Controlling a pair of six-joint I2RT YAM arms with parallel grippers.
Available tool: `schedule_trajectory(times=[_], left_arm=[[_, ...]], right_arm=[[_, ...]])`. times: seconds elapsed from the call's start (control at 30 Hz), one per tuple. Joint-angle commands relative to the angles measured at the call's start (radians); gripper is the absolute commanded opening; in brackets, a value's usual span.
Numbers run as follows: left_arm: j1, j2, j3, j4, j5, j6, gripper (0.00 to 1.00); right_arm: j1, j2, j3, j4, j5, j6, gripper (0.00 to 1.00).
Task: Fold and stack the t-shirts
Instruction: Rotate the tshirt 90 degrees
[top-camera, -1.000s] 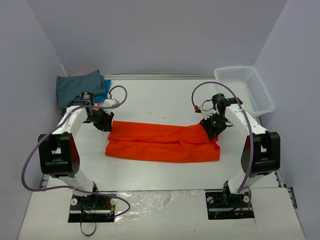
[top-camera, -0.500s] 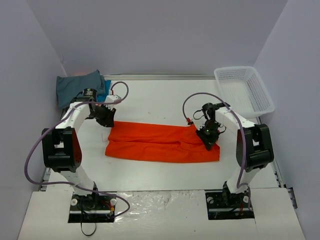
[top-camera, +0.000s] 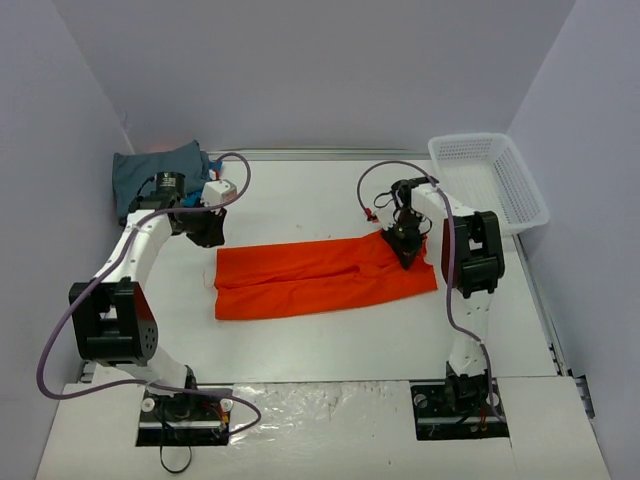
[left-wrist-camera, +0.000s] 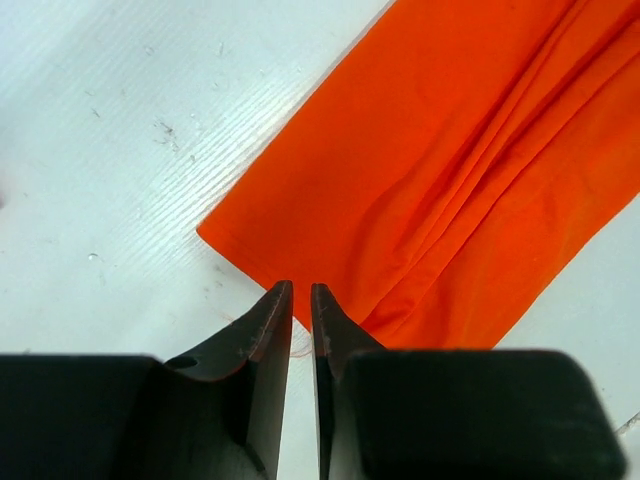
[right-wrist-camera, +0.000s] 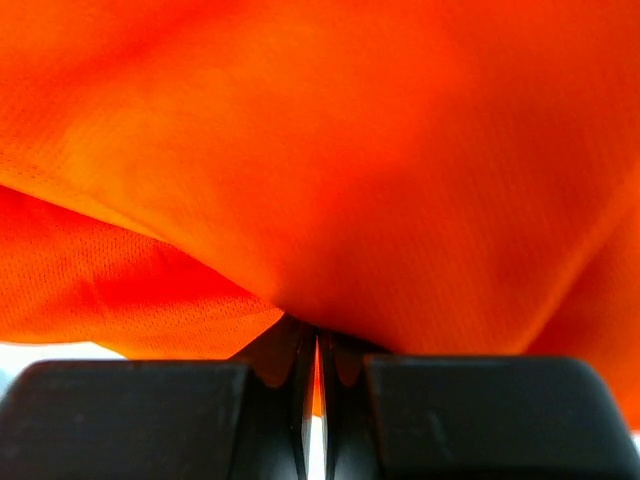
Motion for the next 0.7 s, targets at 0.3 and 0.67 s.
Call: schedule_trajectory(times=[0.3,0.67], left_arm=[[0.006,-0.162,-0.081,0.079,-0.077,-0.115,0.04],[0.007,-0.062,-0.031,0.075,-0.141,-0.130,0.02]], right_arm=[[0.058,0.429,0.739,0.006,0.032,0.081,0.00],[0.188,0.596,0.974,0.166,0.096,0.083,0.00]])
